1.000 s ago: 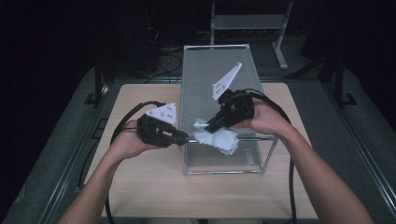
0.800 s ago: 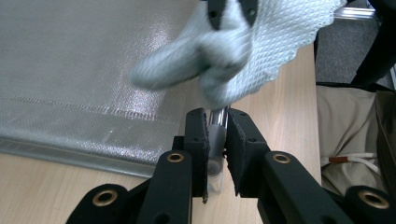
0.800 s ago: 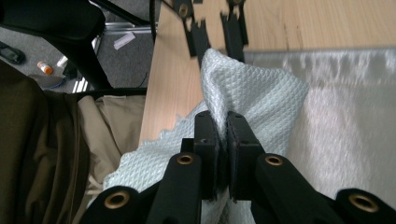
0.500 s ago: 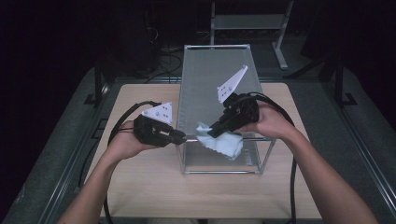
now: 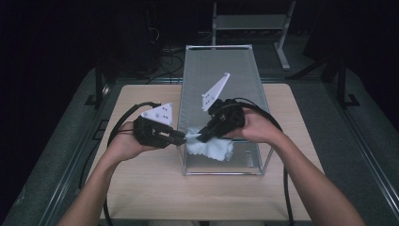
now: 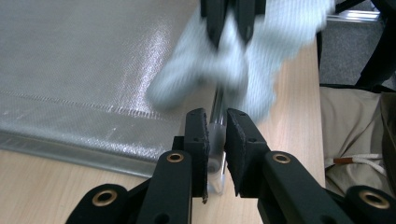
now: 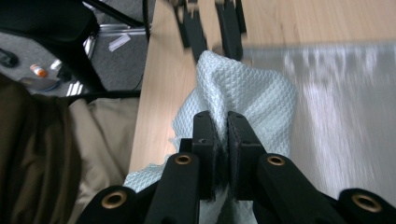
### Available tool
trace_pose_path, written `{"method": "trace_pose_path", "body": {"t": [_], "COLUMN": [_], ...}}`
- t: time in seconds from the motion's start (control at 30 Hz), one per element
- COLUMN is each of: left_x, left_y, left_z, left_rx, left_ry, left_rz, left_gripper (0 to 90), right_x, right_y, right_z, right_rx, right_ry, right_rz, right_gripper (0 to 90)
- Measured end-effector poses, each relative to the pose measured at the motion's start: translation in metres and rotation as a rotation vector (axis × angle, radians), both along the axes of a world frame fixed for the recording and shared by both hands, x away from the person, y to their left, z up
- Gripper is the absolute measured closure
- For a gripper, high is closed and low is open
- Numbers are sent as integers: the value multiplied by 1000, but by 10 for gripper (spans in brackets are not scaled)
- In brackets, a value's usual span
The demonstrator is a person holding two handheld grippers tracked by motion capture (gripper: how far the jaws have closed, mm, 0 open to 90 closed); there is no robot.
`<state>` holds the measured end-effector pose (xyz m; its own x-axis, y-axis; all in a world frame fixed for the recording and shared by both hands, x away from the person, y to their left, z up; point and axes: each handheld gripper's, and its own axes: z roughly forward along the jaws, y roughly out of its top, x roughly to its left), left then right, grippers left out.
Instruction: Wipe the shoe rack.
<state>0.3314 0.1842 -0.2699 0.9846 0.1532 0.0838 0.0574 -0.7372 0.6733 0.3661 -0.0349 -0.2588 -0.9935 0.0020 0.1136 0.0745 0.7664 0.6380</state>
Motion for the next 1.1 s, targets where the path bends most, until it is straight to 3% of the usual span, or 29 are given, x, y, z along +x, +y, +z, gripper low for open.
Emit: {"method": "trace_pose_path", "body": {"t": [0.07, 0.17, 0.37, 0.43, 0.63, 0.7, 0.97, 1.03, 1.1], "left_x": [1, 1, 0, 1, 1, 1, 5, 5, 5], "left_y": [2, 2, 1, 0, -1, 0, 3, 2, 3], "left_z": [0, 0, -1, -1, -1, -1, -2, -2, -2], "left_rx": [-9, -1, -7, 0, 19, 15, -8, 2, 5], "left_ry": [9, 1, 2, 8, 2, 1, 19, 14, 12], "left_rz": [4, -5, 2, 0, 6, 4, 8, 7, 20], "left_gripper": [781, 782, 782, 782, 778, 778, 778, 778, 777], "right_x": [0, 0, -1, -2, -6, -6, -16, -17, -17], "right_y": [4, -7, -68, -77, -49, -53, -143, -152, -150], "right_z": [-1, -2, -3, -3, -3, -3, -1, -2, -3], "right_rx": [5, 13, 10, 17, 22, 20, 1, 12, 22], "right_ry": [-13, -3, 41, 39, -19, -16, 10, 9, 13], "right_rz": [-1, -14, -85, -104, -83, -86, -223, -241, -244], "right_gripper": [827, 829, 831, 830, 828, 828, 827, 826, 826]}}
